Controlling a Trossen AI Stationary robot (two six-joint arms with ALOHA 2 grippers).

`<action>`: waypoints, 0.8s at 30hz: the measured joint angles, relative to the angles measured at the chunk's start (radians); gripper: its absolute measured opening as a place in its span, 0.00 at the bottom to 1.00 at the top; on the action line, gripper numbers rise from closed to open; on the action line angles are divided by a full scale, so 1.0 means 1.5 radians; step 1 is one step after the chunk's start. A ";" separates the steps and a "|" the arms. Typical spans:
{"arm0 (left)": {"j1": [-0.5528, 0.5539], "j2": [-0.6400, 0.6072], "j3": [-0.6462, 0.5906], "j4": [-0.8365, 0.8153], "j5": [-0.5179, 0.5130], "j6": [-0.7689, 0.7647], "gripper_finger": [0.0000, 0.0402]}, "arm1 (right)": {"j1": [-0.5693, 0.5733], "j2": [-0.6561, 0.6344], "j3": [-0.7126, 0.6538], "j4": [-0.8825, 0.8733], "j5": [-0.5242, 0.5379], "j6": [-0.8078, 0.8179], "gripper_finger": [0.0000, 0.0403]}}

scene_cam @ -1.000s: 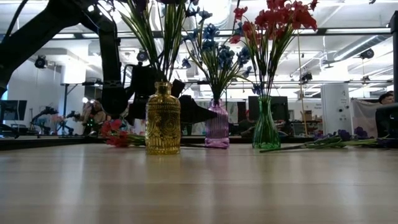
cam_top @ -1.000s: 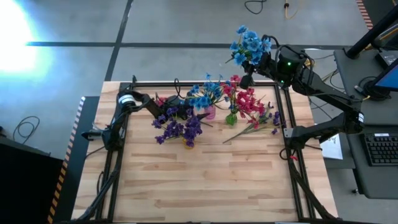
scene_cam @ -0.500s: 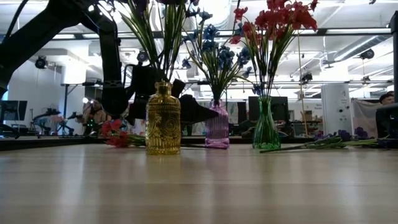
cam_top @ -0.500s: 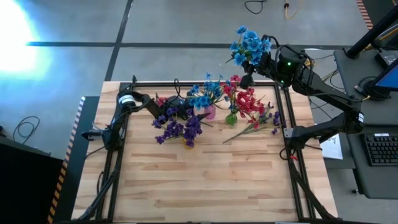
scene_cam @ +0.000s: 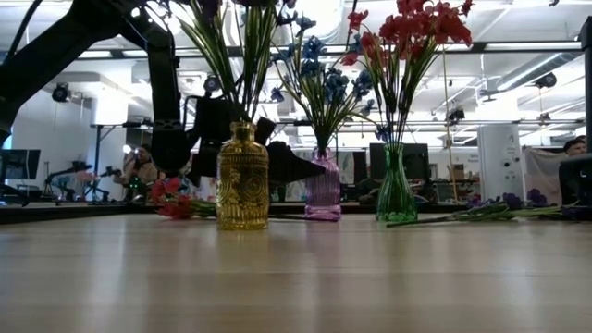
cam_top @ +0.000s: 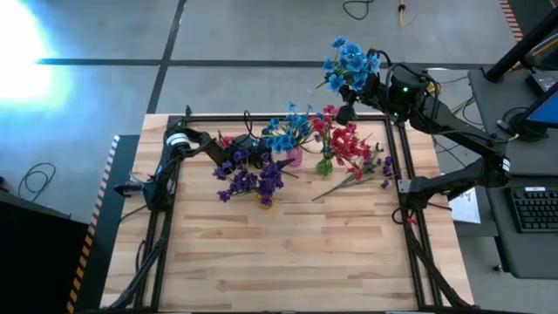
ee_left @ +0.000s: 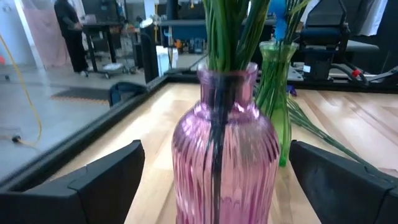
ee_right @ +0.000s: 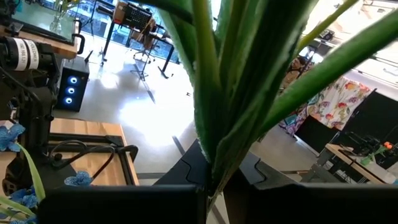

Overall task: Sort flowers into vase by color
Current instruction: Put the blue flowers into the pink vase

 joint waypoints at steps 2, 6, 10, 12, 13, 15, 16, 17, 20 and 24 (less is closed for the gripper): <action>0.000 0.000 -0.001 0.012 0.000 0.003 0.96 | 0.000 0.000 0.000 0.000 0.000 -0.001 0.04; 0.000 0.000 -0.002 0.010 0.000 0.004 0.96 | 0.000 0.000 0.000 0.000 0.000 -0.003 0.04; -0.001 0.000 -0.002 0.011 0.000 0.005 0.96 | 0.000 0.000 0.000 0.000 0.000 -0.009 0.04; -0.002 0.000 -0.002 0.011 -0.002 0.005 0.96 | 0.000 0.000 0.000 0.000 0.000 -0.009 0.04; -0.002 0.000 -0.002 0.011 -0.003 0.005 0.96 | 0.000 0.000 0.000 0.000 0.000 -0.009 0.04; -0.003 0.000 -0.002 0.011 -0.003 0.003 0.96 | 0.000 0.000 0.000 0.000 0.000 -0.009 0.04; -0.004 0.000 -0.002 0.011 -0.003 -0.005 0.96 | 0.000 0.000 0.000 0.000 0.000 -0.009 0.04; -0.005 0.000 -0.003 0.011 -0.004 -0.018 0.97 | 0.000 0.000 0.000 0.000 0.000 -0.009 0.04; -0.012 0.001 -0.006 0.010 -0.011 -0.017 0.97 | 0.000 0.000 0.000 0.000 0.000 -0.007 0.04; -0.012 0.001 -0.005 0.009 -0.017 -0.003 0.97 | 0.000 0.000 0.000 0.000 0.000 -0.007 0.04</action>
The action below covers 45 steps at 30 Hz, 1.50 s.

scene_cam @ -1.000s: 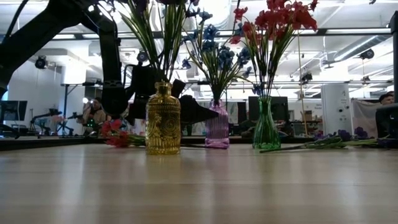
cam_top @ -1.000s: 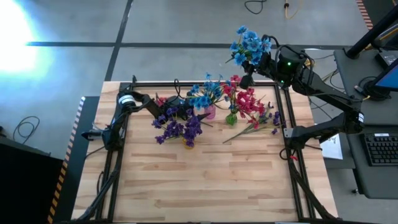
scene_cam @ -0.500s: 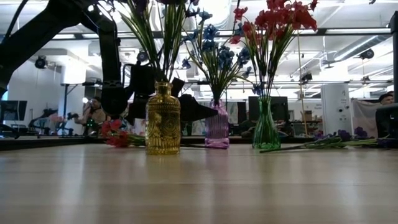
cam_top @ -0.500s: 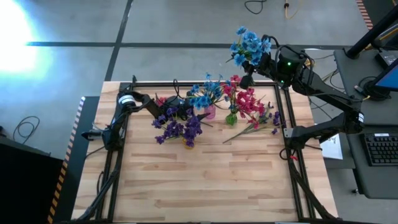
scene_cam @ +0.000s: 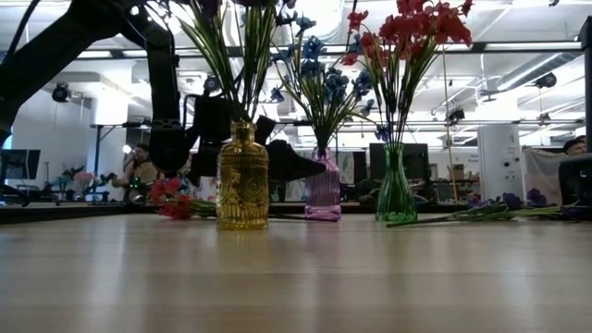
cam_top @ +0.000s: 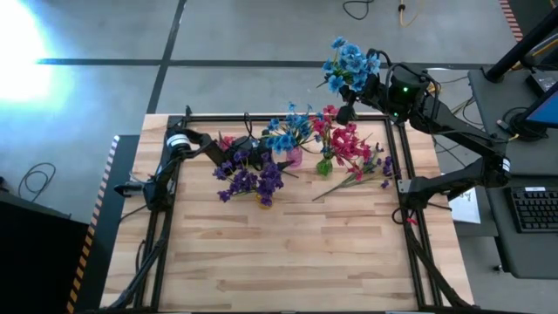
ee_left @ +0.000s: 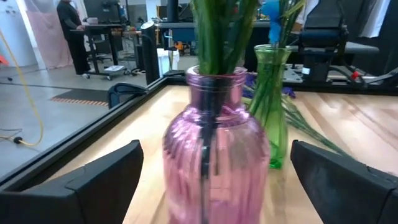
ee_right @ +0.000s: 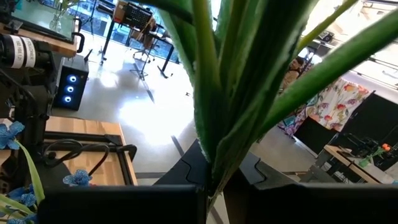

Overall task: Sort flowers into vase by color
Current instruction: Put the blue flowers into the pink vase

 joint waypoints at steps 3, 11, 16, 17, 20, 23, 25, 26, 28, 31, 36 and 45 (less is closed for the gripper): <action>-0.001 0.000 0.000 0.000 -0.001 0.007 0.97 | 0.000 0.000 0.000 0.000 0.000 0.000 0.04; -0.002 0.000 0.003 -0.002 -0.015 0.010 0.98 | 0.000 0.000 0.000 0.007 0.000 0.011 0.04; -0.003 0.000 0.004 -0.003 -0.018 0.010 0.98 | 0.000 0.004 0.000 0.044 -0.001 0.031 0.04; -0.004 0.000 0.004 -0.003 -0.018 0.010 0.98 | 0.000 0.007 0.000 0.054 -0.001 0.030 0.04; -0.006 0.000 0.004 -0.005 -0.019 0.010 0.98 | 0.000 0.022 0.001 0.093 -0.007 0.027 0.04; -0.008 0.000 0.004 -0.006 -0.024 0.010 0.98 | -0.008 0.053 0.006 0.139 -0.015 0.028 0.04; -0.008 0.000 0.004 -0.007 -0.024 0.010 0.98 | -0.014 0.083 0.013 0.159 -0.015 0.020 0.04; -0.008 0.000 0.004 -0.008 -0.024 0.010 0.98 | -0.017 0.098 0.018 0.161 -0.015 0.015 0.04; -0.008 0.000 0.004 -0.009 -0.024 0.010 0.98 | -0.025 0.131 0.032 0.159 -0.015 0.013 0.04; -0.009 0.000 0.004 -0.013 -0.024 0.010 0.97 | -0.035 0.169 0.044 0.159 -0.019 0.020 0.04; -0.009 0.000 0.004 -0.022 -0.024 0.013 0.96 | -0.049 0.207 0.051 0.157 -0.077 0.065 0.04; -0.009 0.000 0.004 -0.022 -0.024 0.015 0.95 | -0.051 0.238 0.052 0.115 -0.167 0.159 0.04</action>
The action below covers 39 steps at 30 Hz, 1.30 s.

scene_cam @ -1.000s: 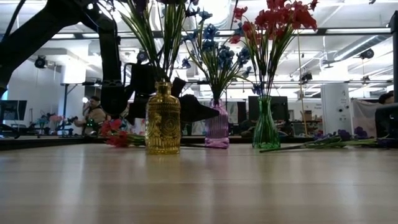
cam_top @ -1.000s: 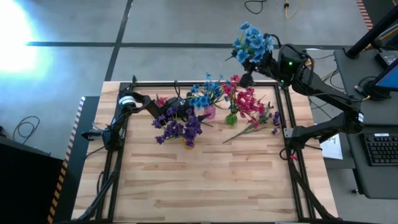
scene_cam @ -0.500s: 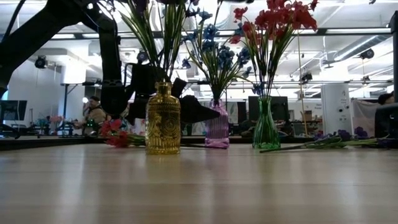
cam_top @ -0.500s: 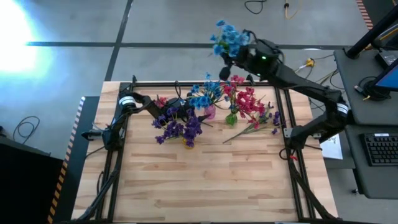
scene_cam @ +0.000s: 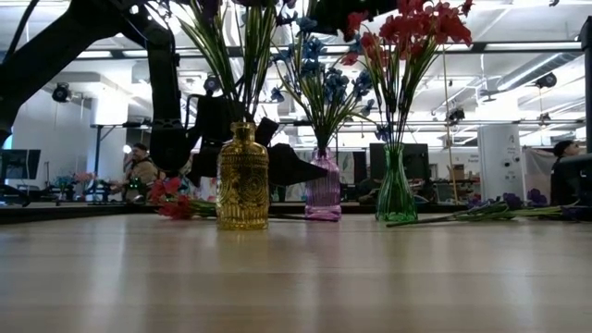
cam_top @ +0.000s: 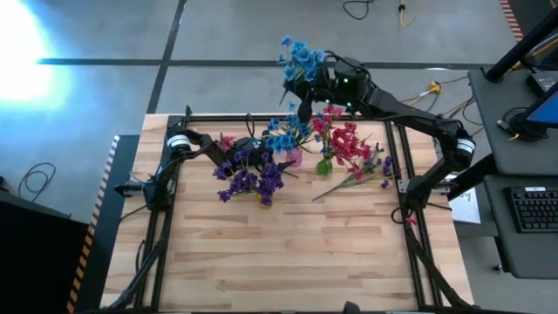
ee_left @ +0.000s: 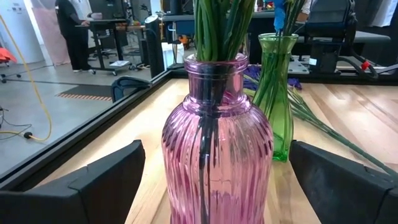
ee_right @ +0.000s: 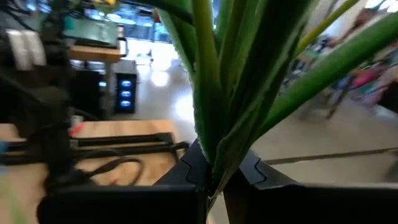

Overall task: Sort flowers into vase by color
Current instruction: Put the blue flowers into the pink vase

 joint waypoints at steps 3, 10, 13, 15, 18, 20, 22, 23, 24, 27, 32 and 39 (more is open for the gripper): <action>0.000 0.000 0.000 0.000 0.000 0.000 0.95 | 0.000 0.006 0.000 -0.022 -0.030 0.036 0.04; 0.000 0.000 0.000 0.000 0.000 0.000 0.95 | 0.000 0.018 0.000 -0.076 -0.043 0.061 0.04; 0.000 0.000 0.000 0.000 0.000 0.000 0.95 | 0.000 0.018 0.000 -0.096 -0.045 0.070 0.04; 0.000 0.000 0.000 0.000 0.000 0.000 0.95 | 0.000 0.018 -0.001 -0.107 -0.059 0.077 0.04; 0.000 0.000 0.000 0.000 0.000 0.000 0.95 | 0.000 0.018 -0.001 -0.118 -0.082 0.093 0.04; 0.000 0.000 0.000 0.000 0.000 0.000 0.95 | 0.000 0.018 -0.001 -0.129 -0.100 0.105 0.04; 0.000 0.000 0.000 0.001 0.000 0.000 0.95 | 0.000 0.018 -0.001 -0.140 -0.108 0.112 0.04; 0.000 0.000 0.000 0.000 0.000 0.000 0.95 | 0.000 0.018 -0.001 -0.146 -0.108 0.112 0.04; 0.000 0.000 0.000 0.001 0.000 0.000 0.95 | 0.001 0.018 -0.001 -0.150 -0.108 0.113 0.04; 0.000 0.000 0.000 0.001 0.000 0.000 0.95 | 0.006 0.031 -0.002 -0.159 -0.112 0.122 0.04; 0.000 0.000 0.001 0.001 -0.001 0.000 0.95 | 0.012 0.059 -0.003 -0.183 -0.132 0.118 0.04; 0.000 0.000 0.001 0.000 -0.005 -0.005 0.95 | 0.012 0.064 0.013 -0.221 -0.130 0.094 0.04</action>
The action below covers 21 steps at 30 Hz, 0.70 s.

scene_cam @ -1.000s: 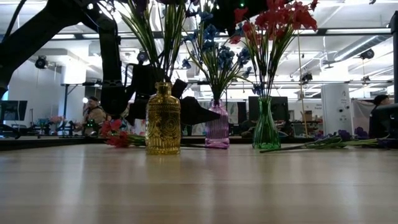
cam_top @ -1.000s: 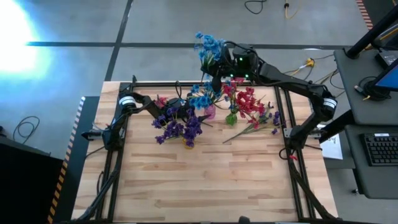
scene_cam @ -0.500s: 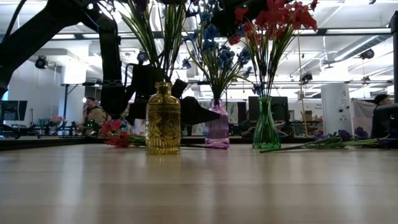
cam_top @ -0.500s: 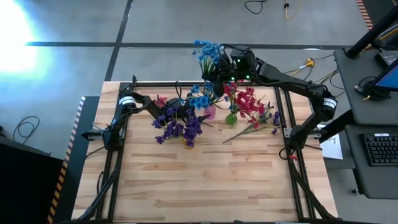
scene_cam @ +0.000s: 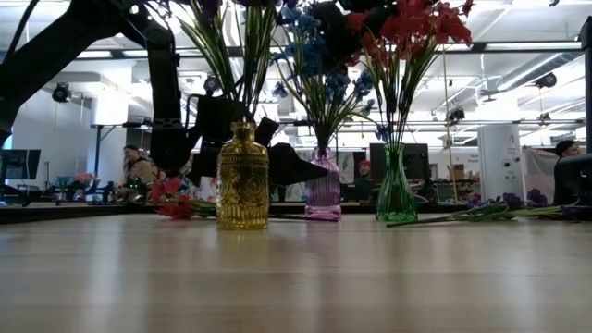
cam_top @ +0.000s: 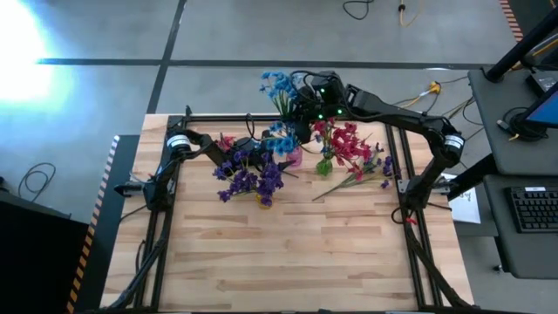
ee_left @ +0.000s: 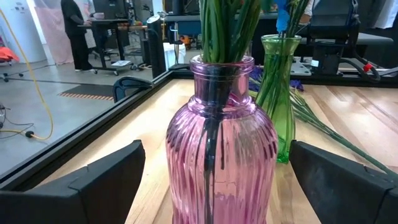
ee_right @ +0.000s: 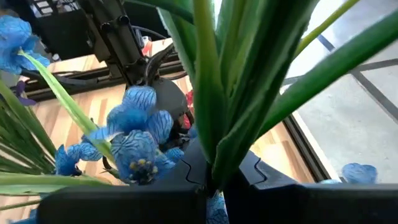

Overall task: Sort flowers into vase by color
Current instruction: Put the blue flowers into the pink vase

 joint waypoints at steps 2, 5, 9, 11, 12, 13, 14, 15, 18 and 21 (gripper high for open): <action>0.000 0.000 0.000 0.000 0.000 0.000 0.95 | 0.000 0.000 0.013 -0.020 0.000 -0.024 0.04; 0.000 0.000 0.000 0.000 0.000 0.000 0.95 | 0.000 0.000 0.017 -0.031 0.009 -0.056 0.04; 0.000 0.000 0.000 0.000 0.000 0.000 0.95 | 0.000 0.008 0.017 -0.036 0.012 -0.063 0.04; 0.000 0.000 0.000 0.000 0.000 0.000 0.95 | 0.000 0.015 0.016 -0.038 0.014 -0.073 0.04; 0.000 0.000 0.000 0.000 0.000 0.000 0.95 | 0.000 0.018 0.016 -0.038 0.019 -0.079 0.04; 0.000 0.000 0.000 0.000 0.000 0.000 0.95 | 0.000 0.021 0.016 -0.039 0.025 -0.084 0.04; 0.000 0.000 0.000 0.000 0.000 0.000 0.95 | 0.000 0.024 0.016 -0.038 0.028 -0.088 0.04; 0.000 0.000 0.000 0.000 0.000 0.000 0.95 | 0.001 0.025 0.016 -0.035 0.029 -0.092 0.04; 0.000 0.000 0.000 0.000 0.000 0.000 0.95 | 0.001 0.026 0.016 -0.037 0.036 -0.100 0.04; 0.000 0.000 0.000 0.000 0.000 0.000 0.95 | 0.001 0.025 0.016 -0.040 0.040 -0.106 0.04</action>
